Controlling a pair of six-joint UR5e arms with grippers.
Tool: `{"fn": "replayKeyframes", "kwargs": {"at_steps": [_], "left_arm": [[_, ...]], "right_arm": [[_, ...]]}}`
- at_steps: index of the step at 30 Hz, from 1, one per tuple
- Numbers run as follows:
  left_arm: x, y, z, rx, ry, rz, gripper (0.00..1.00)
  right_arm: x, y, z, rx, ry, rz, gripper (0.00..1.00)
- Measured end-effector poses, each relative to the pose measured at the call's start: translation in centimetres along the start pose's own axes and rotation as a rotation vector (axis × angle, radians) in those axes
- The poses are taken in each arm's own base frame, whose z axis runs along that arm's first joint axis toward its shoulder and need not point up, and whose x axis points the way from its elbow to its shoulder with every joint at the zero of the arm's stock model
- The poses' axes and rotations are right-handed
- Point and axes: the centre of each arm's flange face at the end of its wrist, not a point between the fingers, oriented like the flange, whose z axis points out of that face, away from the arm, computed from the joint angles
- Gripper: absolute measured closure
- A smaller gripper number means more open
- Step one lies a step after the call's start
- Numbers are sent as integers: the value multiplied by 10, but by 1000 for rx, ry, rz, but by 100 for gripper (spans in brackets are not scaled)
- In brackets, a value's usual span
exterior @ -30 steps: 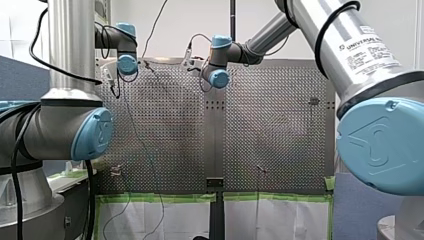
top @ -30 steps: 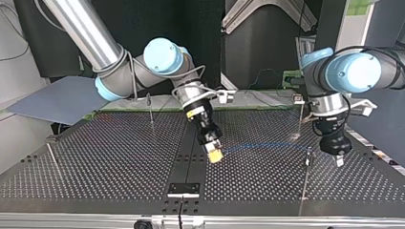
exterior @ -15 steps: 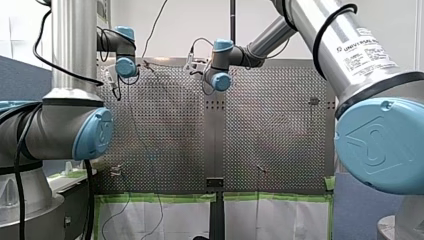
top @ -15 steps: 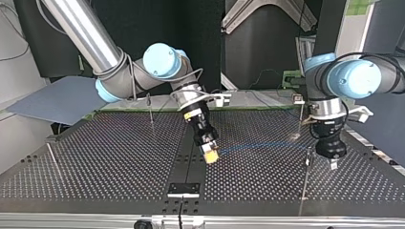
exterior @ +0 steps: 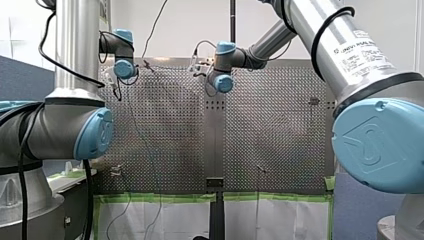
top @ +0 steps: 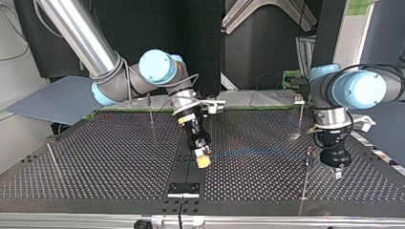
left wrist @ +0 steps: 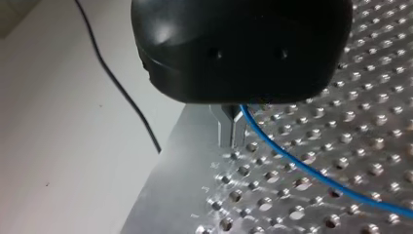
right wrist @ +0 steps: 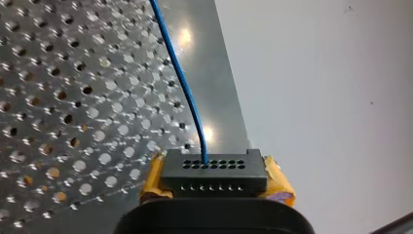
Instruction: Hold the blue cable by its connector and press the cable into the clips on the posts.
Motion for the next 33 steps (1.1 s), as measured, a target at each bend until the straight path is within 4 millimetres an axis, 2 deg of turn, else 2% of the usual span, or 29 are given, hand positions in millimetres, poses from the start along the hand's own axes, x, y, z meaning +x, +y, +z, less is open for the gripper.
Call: {"fn": "replayKeyframes", "kwargs": {"at_steps": [5, 12, 23, 24, 25, 26, 28, 29, 30, 33], "left_arm": [[-2, 2, 11, 12, -2, -8, 100], [-4, 7, 16, 22, -3, -14, 100], [-5, 12, 19, 39, 6, -35, 100], [-5, 12, 19, 39, 7, -36, 92], [-5, 12, 19, 39, 8, -36, 73], [-5, 12, 19, 39, 8, -36, 73], [-5, 12, 18, 37, 10, -36, 59], [-5, 12, 18, 33, 11, -36, 59], [-5, 13, 18, 27, 12, -36, 50], [-3, 14, 15, 9, 24, -27, 50]], "right_arm": [[2, 9, 9, -8, 15, -1, 100], [4, 17, 20, -13, 30, 3, 100], [7, 27, 23, -18, 27, 4, 100], [6, 27, 23, -18, 24, 5, 100], [6, 27, 23, -18, 23, 5, 100], [6, 27, 23, -17, 21, 5, 100], [6, 26, 23, -15, 19, 5, 100], [6, 26, 23, -14, 18, 5, 100], [6, 26, 23, -12, 18, 5, 100], [6, 25, 23, -10, 16, 6, 100]]}}
